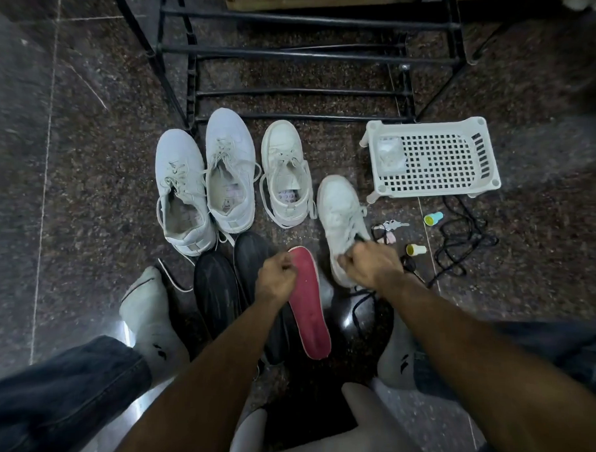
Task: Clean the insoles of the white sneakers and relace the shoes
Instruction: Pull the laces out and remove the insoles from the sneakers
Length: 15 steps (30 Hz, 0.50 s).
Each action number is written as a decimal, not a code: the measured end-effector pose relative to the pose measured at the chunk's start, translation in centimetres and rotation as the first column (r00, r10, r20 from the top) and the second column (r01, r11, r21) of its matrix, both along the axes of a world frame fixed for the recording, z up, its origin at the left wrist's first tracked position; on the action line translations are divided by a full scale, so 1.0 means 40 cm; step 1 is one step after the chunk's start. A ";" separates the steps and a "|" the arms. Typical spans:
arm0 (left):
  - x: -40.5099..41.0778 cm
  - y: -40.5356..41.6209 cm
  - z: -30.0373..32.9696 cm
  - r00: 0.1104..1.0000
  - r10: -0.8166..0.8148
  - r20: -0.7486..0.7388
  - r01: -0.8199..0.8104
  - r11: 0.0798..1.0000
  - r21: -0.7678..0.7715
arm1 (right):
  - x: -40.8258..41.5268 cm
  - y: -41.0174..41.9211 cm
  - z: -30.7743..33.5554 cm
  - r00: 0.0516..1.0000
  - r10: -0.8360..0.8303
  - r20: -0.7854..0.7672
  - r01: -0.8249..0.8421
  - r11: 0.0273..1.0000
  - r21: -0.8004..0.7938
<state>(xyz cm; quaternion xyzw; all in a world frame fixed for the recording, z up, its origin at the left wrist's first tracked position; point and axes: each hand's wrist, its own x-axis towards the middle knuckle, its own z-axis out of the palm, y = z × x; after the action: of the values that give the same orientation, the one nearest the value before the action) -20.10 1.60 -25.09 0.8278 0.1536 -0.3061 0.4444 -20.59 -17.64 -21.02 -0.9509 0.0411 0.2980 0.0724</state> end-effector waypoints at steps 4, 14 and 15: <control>-0.024 -0.031 0.006 0.999 -0.036 0.004 0.036 0.999 0.001 | -0.113 0.002 0.024 0.984 -0.159 0.077 0.153 0.985 0.075; -0.003 -0.169 0.026 0.980 -0.178 0.090 0.185 0.979 -0.082 | -0.051 -0.050 0.014 0.889 -0.454 0.048 0.437 0.877 0.202; 0.004 -0.181 0.031 0.975 -0.201 0.091 0.206 0.978 -0.046 | -0.043 -0.050 0.011 0.897 -0.439 0.050 0.424 0.887 0.184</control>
<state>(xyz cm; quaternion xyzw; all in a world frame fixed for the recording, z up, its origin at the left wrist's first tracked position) -19.95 -5.64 -23.87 0.8391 0.0404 -0.3180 0.4395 -22.31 -19.66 -20.58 -0.9208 0.2228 0.2338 0.2187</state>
